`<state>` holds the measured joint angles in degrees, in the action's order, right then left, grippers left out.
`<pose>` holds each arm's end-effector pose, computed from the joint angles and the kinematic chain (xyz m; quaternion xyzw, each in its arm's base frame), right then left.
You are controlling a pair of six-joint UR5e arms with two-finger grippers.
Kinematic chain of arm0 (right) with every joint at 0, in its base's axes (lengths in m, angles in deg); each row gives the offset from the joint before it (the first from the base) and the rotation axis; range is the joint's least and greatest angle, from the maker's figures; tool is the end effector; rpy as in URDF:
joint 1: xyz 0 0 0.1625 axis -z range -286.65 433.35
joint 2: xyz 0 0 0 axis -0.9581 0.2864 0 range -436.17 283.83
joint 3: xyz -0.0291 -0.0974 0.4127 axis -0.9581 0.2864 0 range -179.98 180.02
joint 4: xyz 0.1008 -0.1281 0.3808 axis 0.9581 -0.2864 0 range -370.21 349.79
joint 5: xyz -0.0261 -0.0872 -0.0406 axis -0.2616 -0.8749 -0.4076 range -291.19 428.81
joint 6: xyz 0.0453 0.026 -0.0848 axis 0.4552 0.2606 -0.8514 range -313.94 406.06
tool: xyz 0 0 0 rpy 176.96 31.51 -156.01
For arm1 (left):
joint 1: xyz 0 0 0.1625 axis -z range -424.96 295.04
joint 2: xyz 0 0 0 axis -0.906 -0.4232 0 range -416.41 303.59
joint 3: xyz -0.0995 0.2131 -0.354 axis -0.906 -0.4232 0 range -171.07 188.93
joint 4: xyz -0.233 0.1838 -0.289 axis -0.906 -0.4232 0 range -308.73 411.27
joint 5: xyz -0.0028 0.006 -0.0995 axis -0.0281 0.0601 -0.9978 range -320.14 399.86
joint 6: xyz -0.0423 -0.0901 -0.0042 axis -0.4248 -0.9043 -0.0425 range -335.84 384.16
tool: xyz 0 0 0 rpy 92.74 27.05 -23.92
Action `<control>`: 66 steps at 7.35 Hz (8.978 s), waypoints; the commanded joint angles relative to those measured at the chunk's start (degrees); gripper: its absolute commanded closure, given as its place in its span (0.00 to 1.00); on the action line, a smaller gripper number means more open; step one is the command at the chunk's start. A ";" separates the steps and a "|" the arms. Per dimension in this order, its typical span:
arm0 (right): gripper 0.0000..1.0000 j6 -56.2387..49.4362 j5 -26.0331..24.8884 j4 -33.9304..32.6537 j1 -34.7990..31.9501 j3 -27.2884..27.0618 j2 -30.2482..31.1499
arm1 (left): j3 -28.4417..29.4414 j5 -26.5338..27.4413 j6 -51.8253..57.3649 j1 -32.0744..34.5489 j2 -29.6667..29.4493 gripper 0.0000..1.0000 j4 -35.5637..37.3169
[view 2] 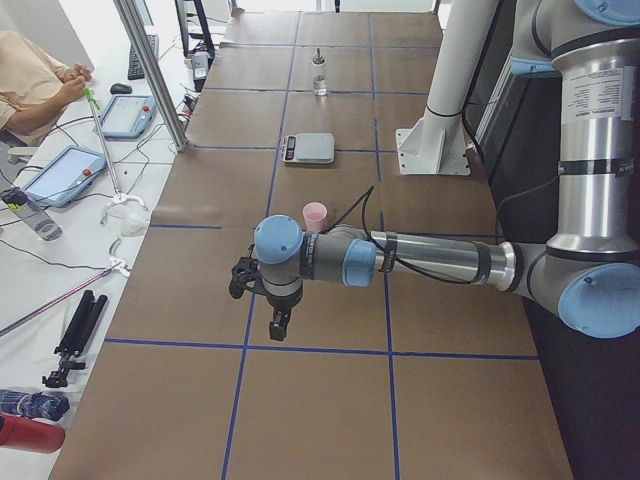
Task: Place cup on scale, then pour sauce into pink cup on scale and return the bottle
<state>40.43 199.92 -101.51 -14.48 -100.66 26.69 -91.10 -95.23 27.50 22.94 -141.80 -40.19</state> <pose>0.0529 -0.3945 0.6728 -0.0179 -0.3517 -0.0530 0.9344 -0.0457 -0.4657 0.6068 0.0597 0.3821 0.0668 0.9198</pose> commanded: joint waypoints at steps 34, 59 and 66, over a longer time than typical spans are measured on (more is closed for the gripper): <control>0.00 4.75 4.68 20.64 0.48 -2.24 -4.50 | -11.32 30.06 -69.43 -48.96 -3.12 0.77 -28.33; 0.00 14.35 6.16 20.73 0.48 -7.83 -4.15 | -18.47 32.00 -63.86 -53.65 -37.78 0.00 8.80; 0.00 53.20 -11.94 20.29 27.55 -26.66 -4.41 | -6.91 9.33 -2.34 -3.34 -11.39 0.00 9.99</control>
<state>85.00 196.72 -81.16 4.01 -124.63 22.82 -106.18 -81.89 10.78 9.11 -155.32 -30.08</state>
